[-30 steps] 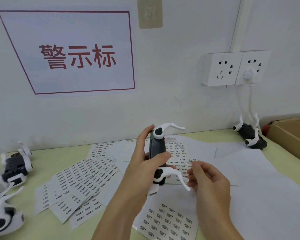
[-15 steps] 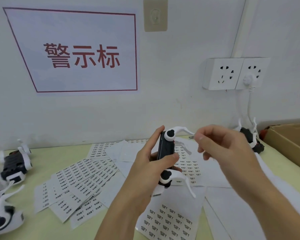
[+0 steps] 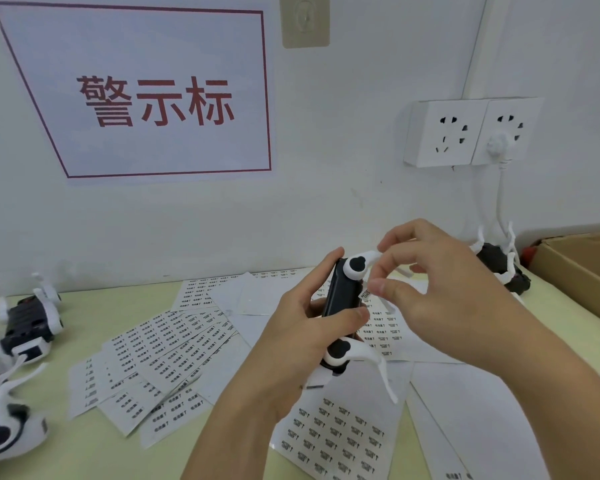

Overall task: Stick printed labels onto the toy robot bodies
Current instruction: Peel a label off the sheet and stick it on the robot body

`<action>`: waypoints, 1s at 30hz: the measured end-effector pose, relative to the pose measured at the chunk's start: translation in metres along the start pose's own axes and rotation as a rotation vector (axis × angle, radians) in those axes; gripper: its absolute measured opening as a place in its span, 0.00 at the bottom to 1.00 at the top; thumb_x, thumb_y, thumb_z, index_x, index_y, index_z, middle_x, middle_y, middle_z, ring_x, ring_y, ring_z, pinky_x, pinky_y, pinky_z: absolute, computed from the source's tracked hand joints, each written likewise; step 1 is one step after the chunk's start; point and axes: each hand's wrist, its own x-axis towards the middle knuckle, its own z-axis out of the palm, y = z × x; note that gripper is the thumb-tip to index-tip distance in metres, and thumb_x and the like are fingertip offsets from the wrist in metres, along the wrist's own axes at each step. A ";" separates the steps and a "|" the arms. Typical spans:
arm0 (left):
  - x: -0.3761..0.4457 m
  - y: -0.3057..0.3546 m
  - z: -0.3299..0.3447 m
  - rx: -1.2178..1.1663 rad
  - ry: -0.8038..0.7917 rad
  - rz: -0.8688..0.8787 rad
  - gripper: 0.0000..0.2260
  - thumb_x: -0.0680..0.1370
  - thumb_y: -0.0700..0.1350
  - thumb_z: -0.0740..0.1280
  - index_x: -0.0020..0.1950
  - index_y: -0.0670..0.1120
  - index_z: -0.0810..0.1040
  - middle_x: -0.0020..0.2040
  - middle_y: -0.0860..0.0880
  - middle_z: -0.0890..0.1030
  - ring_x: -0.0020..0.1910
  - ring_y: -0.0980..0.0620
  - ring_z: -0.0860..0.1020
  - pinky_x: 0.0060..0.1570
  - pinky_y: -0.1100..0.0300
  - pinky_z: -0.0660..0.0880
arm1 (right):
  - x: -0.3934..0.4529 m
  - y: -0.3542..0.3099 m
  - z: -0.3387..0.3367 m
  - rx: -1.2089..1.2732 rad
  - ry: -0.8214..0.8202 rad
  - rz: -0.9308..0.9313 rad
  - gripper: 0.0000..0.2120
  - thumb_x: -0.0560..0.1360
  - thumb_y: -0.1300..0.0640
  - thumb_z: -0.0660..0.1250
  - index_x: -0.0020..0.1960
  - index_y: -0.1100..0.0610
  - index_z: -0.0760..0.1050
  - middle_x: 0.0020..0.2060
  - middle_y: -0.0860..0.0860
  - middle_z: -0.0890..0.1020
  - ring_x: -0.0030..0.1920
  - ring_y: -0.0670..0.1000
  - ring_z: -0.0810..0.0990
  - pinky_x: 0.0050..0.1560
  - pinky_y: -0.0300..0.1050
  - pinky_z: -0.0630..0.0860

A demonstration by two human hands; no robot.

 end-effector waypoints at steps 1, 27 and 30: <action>0.000 0.000 0.000 0.002 -0.004 -0.003 0.32 0.68 0.46 0.74 0.68 0.70 0.72 0.44 0.46 0.83 0.42 0.48 0.81 0.45 0.54 0.74 | 0.000 0.000 0.001 -0.007 0.003 -0.009 0.12 0.74 0.56 0.72 0.35 0.44 0.78 0.50 0.37 0.73 0.51 0.30 0.70 0.50 0.18 0.61; -0.001 0.003 -0.001 0.006 0.014 -0.027 0.29 0.69 0.49 0.72 0.67 0.71 0.73 0.54 0.40 0.84 0.43 0.48 0.82 0.44 0.52 0.75 | 0.003 -0.002 0.008 -0.068 0.049 -0.081 0.11 0.75 0.57 0.72 0.36 0.45 0.78 0.50 0.37 0.73 0.54 0.35 0.72 0.49 0.26 0.66; -0.001 0.004 -0.001 0.009 0.020 -0.025 0.29 0.69 0.49 0.72 0.66 0.71 0.74 0.53 0.42 0.84 0.43 0.48 0.82 0.46 0.53 0.73 | 0.003 -0.002 0.009 -0.060 0.052 -0.083 0.13 0.75 0.58 0.72 0.35 0.45 0.78 0.50 0.38 0.73 0.54 0.36 0.72 0.50 0.28 0.67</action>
